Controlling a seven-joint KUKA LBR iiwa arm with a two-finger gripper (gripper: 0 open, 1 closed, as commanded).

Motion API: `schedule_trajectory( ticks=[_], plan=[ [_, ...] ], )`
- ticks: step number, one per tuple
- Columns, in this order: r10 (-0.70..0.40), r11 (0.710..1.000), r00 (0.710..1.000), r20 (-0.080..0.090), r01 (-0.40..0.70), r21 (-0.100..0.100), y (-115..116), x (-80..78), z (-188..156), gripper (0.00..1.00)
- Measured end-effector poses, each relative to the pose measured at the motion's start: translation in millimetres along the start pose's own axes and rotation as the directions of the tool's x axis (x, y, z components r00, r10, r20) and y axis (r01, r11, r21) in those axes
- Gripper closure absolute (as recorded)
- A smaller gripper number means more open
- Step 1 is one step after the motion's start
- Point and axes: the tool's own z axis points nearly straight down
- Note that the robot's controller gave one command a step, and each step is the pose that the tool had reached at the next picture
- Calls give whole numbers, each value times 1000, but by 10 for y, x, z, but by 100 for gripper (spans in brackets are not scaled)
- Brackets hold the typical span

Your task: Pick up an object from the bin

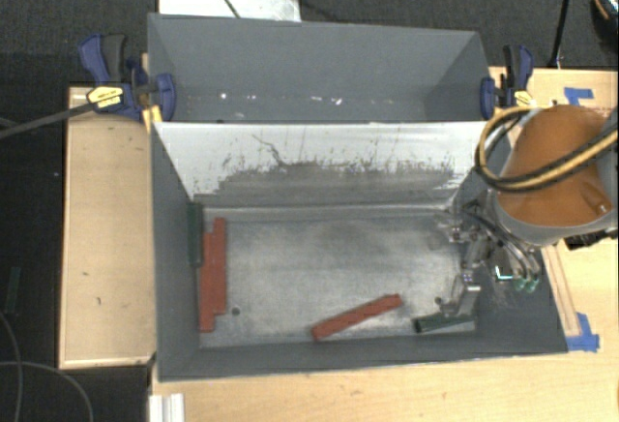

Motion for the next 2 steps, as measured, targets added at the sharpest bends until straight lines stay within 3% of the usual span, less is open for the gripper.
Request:
schedule_trajectory(
  ticks=[1, 2],
  plan=[
    [-298, 954, 954, 19, 298, 4, 743, 148, 791, 0],
    [-356, 935, 934, 11, 356, 2, 1114, 159, 489, 0]
  ],
)
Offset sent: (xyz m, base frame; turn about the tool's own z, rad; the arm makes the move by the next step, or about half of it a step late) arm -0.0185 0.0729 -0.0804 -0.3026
